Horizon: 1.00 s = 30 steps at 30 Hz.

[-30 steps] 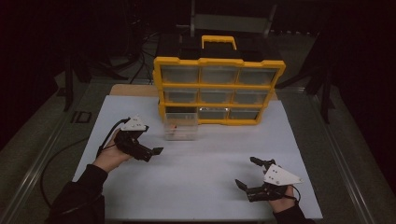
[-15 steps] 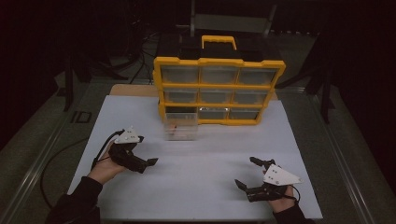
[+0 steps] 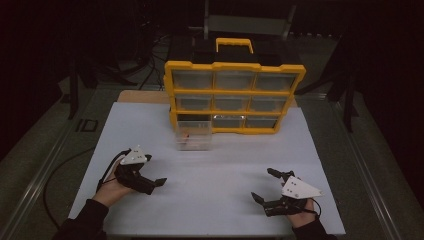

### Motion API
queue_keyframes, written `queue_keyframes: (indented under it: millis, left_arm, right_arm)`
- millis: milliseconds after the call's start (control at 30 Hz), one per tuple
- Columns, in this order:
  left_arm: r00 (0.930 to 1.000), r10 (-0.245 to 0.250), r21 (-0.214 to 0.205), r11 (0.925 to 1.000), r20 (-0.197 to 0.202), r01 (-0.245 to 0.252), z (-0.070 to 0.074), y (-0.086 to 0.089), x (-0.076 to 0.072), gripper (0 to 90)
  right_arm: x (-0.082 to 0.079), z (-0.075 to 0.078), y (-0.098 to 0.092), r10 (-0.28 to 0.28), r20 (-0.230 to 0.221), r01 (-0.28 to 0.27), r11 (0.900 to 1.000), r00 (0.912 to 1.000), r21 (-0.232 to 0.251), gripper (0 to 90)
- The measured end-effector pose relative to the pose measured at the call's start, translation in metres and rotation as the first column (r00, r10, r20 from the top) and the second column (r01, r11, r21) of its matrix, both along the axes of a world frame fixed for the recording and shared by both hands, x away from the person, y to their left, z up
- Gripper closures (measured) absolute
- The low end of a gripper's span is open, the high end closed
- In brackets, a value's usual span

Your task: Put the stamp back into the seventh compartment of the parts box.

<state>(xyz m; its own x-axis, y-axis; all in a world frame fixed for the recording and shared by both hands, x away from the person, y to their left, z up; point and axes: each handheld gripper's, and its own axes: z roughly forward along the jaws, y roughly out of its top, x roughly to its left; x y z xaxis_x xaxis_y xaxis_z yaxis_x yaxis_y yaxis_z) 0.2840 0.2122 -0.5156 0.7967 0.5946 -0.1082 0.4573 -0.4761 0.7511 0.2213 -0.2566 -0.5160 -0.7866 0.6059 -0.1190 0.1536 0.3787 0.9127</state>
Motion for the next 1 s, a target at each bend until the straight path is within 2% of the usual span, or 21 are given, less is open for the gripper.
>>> queue_keyframes:
  millis: [300, 500, 533, 767, 1000]
  left_arm:
    - [0.9999, 0.006, 0.008, 0.9999, 0.012, -0.006, -0.011, 0.002, -0.008, 0.0]
    - [0.9980, 0.054, 0.027, 0.9981, 0.033, -0.055, -0.014, 0.003, -0.013, 0.0]
    - [0.9986, 0.047, 0.018, 0.9987, 0.025, -0.047, -0.014, 0.003, -0.013, 0.0]
    - [0.9981, 0.053, 0.037, 0.9979, 0.029, -0.054, -0.019, 0.003, -0.015, 0.0]
    - [0.9972, 0.069, 0.023, 0.9973, 0.029, -0.069, -0.020, 0.005, -0.016, 0.0]
  right_arm:
    - [0.000, 0.000, 0.000, -0.001, -0.003, 0.001, 1.0000, 1.0000, 0.001, 8.3]
    - [0.000, 0.000, 0.000, 0.000, 0.001, 0.000, 1.0000, 1.0000, -0.001, 8.3]
    - [0.000, 0.000, 0.000, 0.001, 0.003, -0.001, 1.0000, 1.0000, -0.001, 8.3]
    - [0.000, 0.000, 0.000, 0.003, 0.006, -0.003, 1.0000, 1.0000, -0.005, 8.3]
    - [0.000, 0.000, 0.000, 0.005, 0.006, -0.005, 1.0000, 1.0000, -0.007, 8.3]
